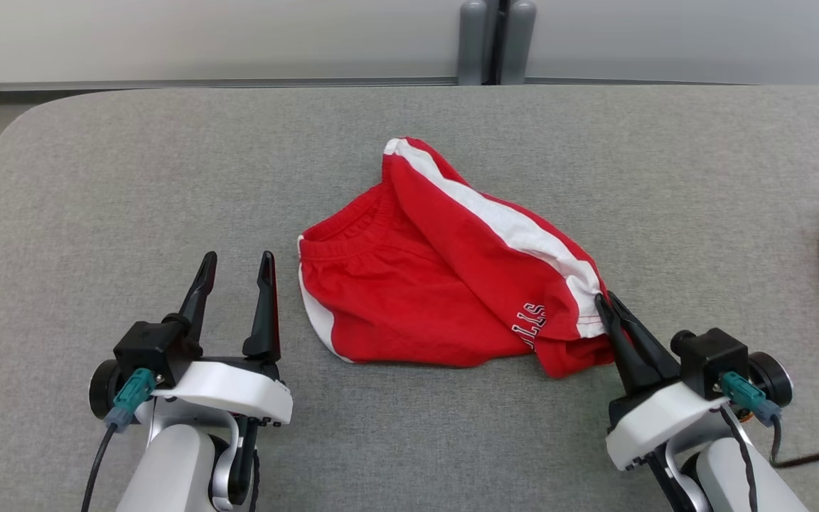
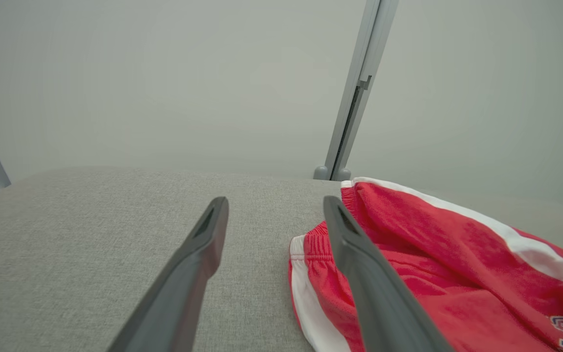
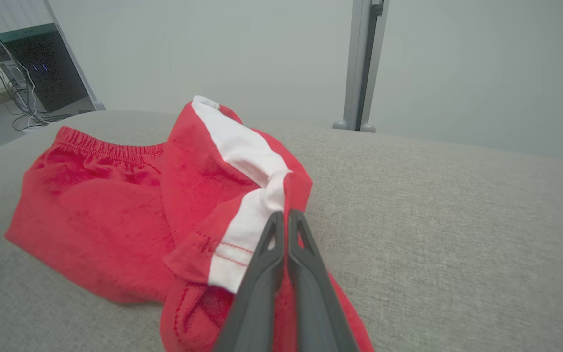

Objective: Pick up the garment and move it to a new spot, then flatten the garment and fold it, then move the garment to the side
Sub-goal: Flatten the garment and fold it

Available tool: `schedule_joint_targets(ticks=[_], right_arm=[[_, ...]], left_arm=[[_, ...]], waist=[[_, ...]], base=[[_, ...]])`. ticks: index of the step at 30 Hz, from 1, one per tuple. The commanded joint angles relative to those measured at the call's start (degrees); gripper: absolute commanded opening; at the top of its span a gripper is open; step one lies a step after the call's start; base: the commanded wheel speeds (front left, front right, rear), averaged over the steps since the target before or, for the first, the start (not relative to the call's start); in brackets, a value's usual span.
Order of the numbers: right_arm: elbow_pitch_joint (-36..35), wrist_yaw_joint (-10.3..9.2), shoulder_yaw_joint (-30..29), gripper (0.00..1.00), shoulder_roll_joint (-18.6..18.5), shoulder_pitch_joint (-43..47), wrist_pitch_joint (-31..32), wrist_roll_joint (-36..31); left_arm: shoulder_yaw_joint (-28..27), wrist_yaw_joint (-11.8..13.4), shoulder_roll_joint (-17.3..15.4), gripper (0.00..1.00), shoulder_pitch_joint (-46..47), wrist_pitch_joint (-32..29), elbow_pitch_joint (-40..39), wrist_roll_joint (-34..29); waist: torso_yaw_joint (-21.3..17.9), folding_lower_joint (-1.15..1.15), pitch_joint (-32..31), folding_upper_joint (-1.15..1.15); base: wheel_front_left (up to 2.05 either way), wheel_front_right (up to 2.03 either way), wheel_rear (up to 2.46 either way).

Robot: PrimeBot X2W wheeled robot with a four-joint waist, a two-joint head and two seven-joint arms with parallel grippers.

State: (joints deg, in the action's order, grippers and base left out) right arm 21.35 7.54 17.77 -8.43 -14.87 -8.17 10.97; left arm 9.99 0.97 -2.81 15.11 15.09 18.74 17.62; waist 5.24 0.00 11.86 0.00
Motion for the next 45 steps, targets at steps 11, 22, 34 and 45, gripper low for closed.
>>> schedule_joint_targets(ticks=[11,22,34,45], right_arm=[[-13.1,-0.07,18.9,0.0,-16.5,5.32,-0.58,4.51],[-10.2,-0.07,19.32,1.0,-20.28,6.01,-3.0,9.82],[-10.86,-0.06,-5.3,1.0,-4.82,5.46,-7.02,7.59],[-11.96,-0.06,-6.43,1.0,0.3,3.25,-7.08,2.47]], left_arm=[[-1.53,-0.72,-0.23,1.0,1.13,0.08,-0.02,-1.08],[-1.96,-1.32,-0.21,1.0,2.18,0.07,0.8,-1.78],[-1.82,-2.58,-0.21,1.0,4.62,0.07,1.65,-1.94],[4.09,-7.72,-1.55,1.0,17.07,-9.76,8.73,1.97]], waist=[[-4.53,0.0,-0.5,0.0],[-4.15,0.0,-0.08,0.0],[-4.36,0.0,-0.19,0.0],[-8.08,0.0,3.66,0.0]], base=[[0.0,0.0,0.0],[0.0,0.0,0.0],[0.0,0.0,0.0],[0.0,0.0,0.0]])
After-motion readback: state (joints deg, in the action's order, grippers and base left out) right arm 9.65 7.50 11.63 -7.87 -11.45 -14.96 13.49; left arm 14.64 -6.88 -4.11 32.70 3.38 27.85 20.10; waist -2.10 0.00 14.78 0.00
